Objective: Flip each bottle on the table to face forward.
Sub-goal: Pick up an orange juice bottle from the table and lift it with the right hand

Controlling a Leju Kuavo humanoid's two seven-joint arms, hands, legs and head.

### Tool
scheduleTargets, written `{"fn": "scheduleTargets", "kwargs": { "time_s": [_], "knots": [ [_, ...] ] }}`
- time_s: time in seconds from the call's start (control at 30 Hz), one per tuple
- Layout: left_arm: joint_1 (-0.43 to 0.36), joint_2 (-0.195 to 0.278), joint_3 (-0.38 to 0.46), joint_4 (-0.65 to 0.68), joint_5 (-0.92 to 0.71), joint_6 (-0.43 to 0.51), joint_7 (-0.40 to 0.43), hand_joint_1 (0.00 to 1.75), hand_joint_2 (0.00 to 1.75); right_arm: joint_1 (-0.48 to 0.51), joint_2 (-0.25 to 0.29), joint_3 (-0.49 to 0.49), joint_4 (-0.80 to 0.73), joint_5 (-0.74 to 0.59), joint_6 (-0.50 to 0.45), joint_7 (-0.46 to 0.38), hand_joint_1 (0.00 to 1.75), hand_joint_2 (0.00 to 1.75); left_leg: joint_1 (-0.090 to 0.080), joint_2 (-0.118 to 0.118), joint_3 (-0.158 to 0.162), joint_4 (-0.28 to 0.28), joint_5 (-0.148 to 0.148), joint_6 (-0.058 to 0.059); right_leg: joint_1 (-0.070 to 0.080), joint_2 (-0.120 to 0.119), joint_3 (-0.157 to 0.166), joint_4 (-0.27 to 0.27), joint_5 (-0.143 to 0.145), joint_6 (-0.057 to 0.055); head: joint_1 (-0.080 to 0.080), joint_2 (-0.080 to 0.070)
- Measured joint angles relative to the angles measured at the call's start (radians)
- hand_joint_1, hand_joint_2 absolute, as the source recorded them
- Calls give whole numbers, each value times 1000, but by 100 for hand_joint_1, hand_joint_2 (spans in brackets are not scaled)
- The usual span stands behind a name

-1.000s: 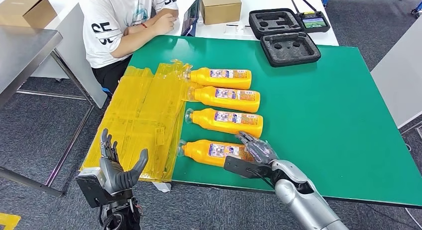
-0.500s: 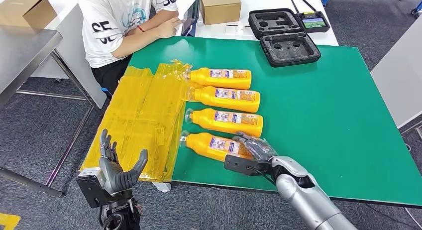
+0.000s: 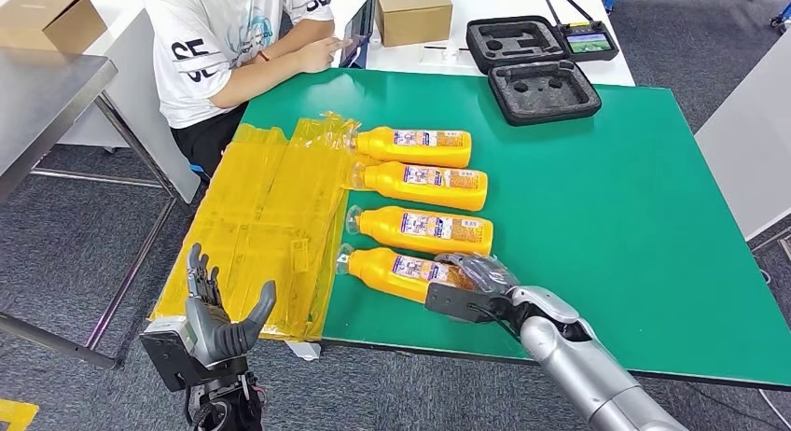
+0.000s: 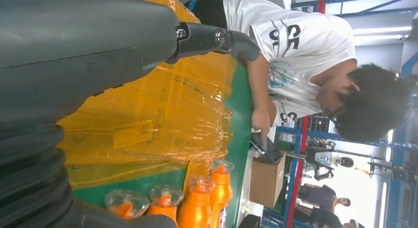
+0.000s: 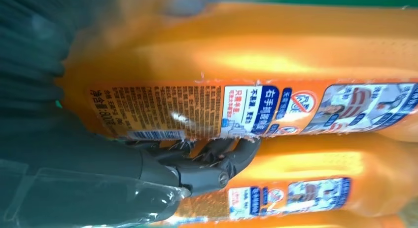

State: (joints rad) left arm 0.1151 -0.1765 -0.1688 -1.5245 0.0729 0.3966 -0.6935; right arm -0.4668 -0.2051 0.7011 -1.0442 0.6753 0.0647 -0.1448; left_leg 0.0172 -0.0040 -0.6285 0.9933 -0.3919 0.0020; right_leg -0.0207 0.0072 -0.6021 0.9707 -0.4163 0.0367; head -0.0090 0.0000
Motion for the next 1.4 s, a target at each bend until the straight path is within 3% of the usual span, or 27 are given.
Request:
{"fn": "scheduleTargets", "kwargs": {
  "time_s": [0.43,0.5,0.57,0.7,0.83,1.07,1.4],
  "knots": [
    [-1,0,9,8,-8,-8,0,0,175,1,14,0,14,-52,16,-39,175,175,0,0,0,0,0,0,0,0,0,0,0,0,0,0],
    [-1,0,9,8,-7,-9,0,0,175,4,14,-2,14,-76,14,-68,175,175,0,0,0,0,0,0,0,0,0,0,0,0,0,0],
    [-1,0,10,8,1,-16,-2,0,175,13,21,-10,11,-138,4,-148,175,175,0,0,0,0,0,0,0,0,0,0,0,0,0,0],
    [-1,-3,11,6,41,-54,-3,0,175,51,68,-57,-27,-305,-55,-344,175,175,0,0,0,0,0,0,0,0,0,0,0,0,0,0],
    [2,-3,10,-10,76,-113,4,0,175,119,128,-105,-89,-409,-157,-449,175,175,1,0,0,0,0,0,1,-1,0,0,-1,0,0,0],
    [8,-2,-9,-43,117,-180,21,0,175,238,211,-163,-142,-460,-231,-500,175,175,0,0,0,0,-1,0,0,-1,-1,0,-1,0,0,0],
    [6,4,-29,-65,167,-242,46,0,175,266,272,-212,-123,-473,-210,-533,175,175,0,0,0,0,-1,0,0,0,0,0,-1,0,0,0]
  ]
}}
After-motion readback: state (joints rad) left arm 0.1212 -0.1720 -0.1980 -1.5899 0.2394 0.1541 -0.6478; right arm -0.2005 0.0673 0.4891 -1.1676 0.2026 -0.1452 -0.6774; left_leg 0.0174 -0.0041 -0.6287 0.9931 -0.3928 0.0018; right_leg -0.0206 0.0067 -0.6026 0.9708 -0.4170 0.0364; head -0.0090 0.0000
